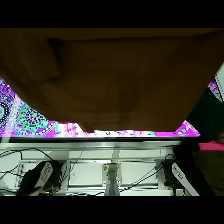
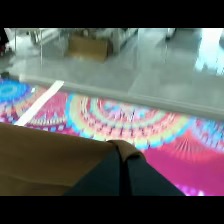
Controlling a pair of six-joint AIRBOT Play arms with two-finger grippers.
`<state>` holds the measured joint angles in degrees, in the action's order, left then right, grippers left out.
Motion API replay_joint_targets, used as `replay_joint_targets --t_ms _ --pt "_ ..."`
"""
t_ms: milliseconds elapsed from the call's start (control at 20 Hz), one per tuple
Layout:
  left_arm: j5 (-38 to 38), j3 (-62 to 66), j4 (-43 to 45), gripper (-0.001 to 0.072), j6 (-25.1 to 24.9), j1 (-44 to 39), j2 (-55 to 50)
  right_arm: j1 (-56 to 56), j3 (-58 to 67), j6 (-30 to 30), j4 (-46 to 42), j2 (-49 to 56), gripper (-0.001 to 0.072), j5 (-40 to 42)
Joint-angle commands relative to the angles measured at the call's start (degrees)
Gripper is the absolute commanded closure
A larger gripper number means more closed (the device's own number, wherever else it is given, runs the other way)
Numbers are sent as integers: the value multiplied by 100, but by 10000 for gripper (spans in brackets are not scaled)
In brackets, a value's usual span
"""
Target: Fold the clothes and pants, and hang the long-sleeved shirts on hangers.
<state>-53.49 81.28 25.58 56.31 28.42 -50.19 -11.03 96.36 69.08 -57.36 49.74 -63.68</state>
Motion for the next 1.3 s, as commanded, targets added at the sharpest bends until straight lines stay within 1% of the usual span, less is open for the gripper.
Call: replay_joint_targets --t_ms 0,50,100,200,300,500,600,650,750,850,900,1050,1150,1200,1250 --pt "-1049 -133 -13 692 323 -295 -1268 0 -367 345 -37 1036 696 -291" --pt "-1038 -133 -15 692 289 -459 -1725 0 -476 358 11 1392 696 -275" --pt "-984 -131 -44 692 92 -616 -2122 0 -544 356 46 1799 696 -264" --pt "-654 -131 -85 692 -409 -887 -2828 0 -544 354 59 2562 696 -142" --pt "-238 -129 -85 692 -640 -1084 -3300 0 -544 354 61 3178 696 31" --pt "575 -129 -81 691 -1038 -1270 -3604 0 -546 354 59 3945 696 243" --pt "855 -129 -74 691 -1078 -1285 -3606 7 -546 354 68 4105 696 483" --pt "859 -131 -70 691 -1080 -1285 -3609 22 -546 354 70 4140 696 562" --pt "824 -131 245 691 -1073 -1309 -3609 87 -546 350 48 4159 695 671" --pt "584 -131 876 691 -1038 -1377 -3620 181 -546 328 -20 4166 696 713" --pt "393 -131 1233 692 -896 -1403 -3648 223 -546 328 -33 4186 696 758" --pt "-13 -133 2225 691 -188 -1436 -3825 326 -546 326 -160 4332 696 883" --pt "-168 -133 2524 692 190 -1416 -3976 323 -549 328 -179 4472 696 870" --pt "-232 -133 2590 691 315 -1405 -4039 323 -549 328 -186 4551 696 839" --pt "-297 -136 2588 692 334 -1403 -4100 323 -553 328 -181 4629 696 772"
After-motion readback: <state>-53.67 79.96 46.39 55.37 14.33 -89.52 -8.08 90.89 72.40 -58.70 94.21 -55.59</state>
